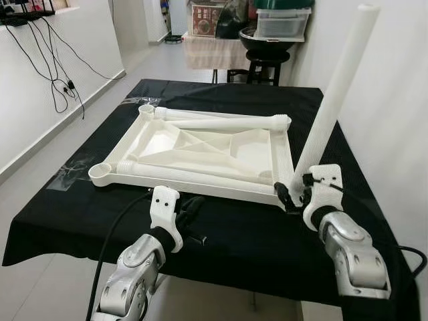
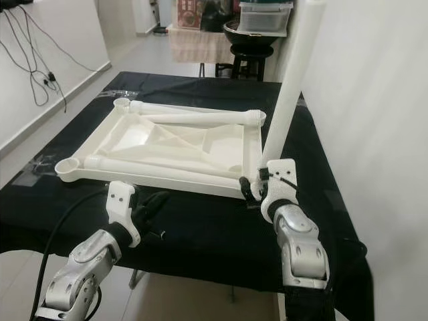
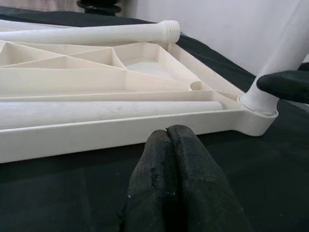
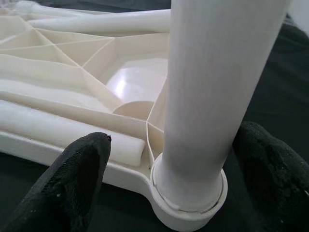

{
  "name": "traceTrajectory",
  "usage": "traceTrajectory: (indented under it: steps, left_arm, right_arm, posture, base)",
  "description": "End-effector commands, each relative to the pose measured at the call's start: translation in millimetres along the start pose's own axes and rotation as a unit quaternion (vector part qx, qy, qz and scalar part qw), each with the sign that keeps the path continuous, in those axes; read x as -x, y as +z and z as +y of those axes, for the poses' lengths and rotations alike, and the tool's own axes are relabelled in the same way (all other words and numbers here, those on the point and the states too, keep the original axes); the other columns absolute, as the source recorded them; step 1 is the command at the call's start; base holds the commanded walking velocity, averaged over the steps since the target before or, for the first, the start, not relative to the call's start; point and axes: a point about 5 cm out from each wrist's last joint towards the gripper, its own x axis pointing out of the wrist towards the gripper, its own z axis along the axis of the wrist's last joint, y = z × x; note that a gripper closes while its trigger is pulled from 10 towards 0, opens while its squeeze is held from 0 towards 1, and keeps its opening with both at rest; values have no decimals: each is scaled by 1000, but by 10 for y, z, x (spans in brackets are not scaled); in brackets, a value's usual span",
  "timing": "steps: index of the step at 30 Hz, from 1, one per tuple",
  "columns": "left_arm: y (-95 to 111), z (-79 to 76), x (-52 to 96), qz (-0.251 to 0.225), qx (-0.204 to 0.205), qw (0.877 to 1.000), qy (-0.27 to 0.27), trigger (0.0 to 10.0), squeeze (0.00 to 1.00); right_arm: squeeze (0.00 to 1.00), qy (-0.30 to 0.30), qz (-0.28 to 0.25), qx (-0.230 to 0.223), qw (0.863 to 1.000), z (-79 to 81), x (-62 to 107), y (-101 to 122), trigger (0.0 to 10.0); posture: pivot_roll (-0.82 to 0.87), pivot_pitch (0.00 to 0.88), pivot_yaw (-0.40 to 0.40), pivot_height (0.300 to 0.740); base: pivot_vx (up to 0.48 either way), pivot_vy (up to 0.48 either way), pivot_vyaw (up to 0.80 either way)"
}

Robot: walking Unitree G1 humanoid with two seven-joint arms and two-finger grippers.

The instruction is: Building children table

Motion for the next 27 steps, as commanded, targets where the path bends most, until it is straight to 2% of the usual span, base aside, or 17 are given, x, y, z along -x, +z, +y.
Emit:
traceTrajectory:
  steps: [1, 6, 9, 14, 15, 16, 17, 21, 25, 27]
  left_arm:
    - [-5, 9, 12, 7, -3, 1000, -1, 10000, 0]
    - [2, 26, 15, 8, -6, 1000, -2, 10000, 0]
    - [5, 29, 14, 11, -11, 1000, -5, 10000, 0]
    - [7, 31, 11, 10, -13, 1000, -4, 10000, 0]
    - [10, 33, 8, 9, -14, 1000, -2, 10000, 0]
    - [10, 33, 8, 9, -14, 1000, -2, 10000, 0]
    - [12, 32, 7, 9, -15, 1000, -3, 10000, 0]
    - [27, 40, 14, 6, -22, 1000, -1, 10000, 0]
    - [55, 75, 26, -1, -31, 999, 15, 10000, 0]
    - [87, 134, 37, -7, -52, 998, 37, 10000, 0]
  right_arm:
    - [0, 39, 10, -9, 999, 123, 33, -88, 10000]
    - [0, 15, 24, -10, 1000, 115, 190, -247, 10000]
    - [0, -10, 30, -2, 999, 66, 217, -270, 10000]
    - [0, -8, 41, -1, 999, 52, 224, -288, 10000]
    - [0, 36, 58, 1, 998, 118, 247, -309, 10000]
    - [0, 36, 58, 1, 998, 118, 247, -309, 10000]
    - [0, 77, 61, -4, 995, 187, 274, -307, 10000]
    - [0, 128, 41, -12, 991, 263, 311, -247, 10000]
    - [0, 136, 9, -25, 990, 279, 304, -151, 10000]
    - [0, 138, -30, -58, 988, 309, 264, -48, 10000]
  posture:
    - [-72, 34, -19, 740]
    - [-73, 35, -9, 740]
    - [-67, 35, -8, 740]
    - [-66, 35, -16, 740]
    - [-67, 34, -15, 740]
    - [-67, 34, -15, 740]
    - [-67, 36, -14, 740]
    - [-69, 36, -12, 740]
    - [-67, 38, -12, 740]
    - [-60, 38, -13, 740]
  base:
    - [0, 0, 0]
    - [0, 0, 0]
    - [0, 0, 0]
    - [0, 0, 0]
    - [0, 0, 0]
    - [0, 0, 0]
    - [0, 0, 0]
    - [0, 0, 0]
    - [0, 0, 0]
    - [0, 0, 0]
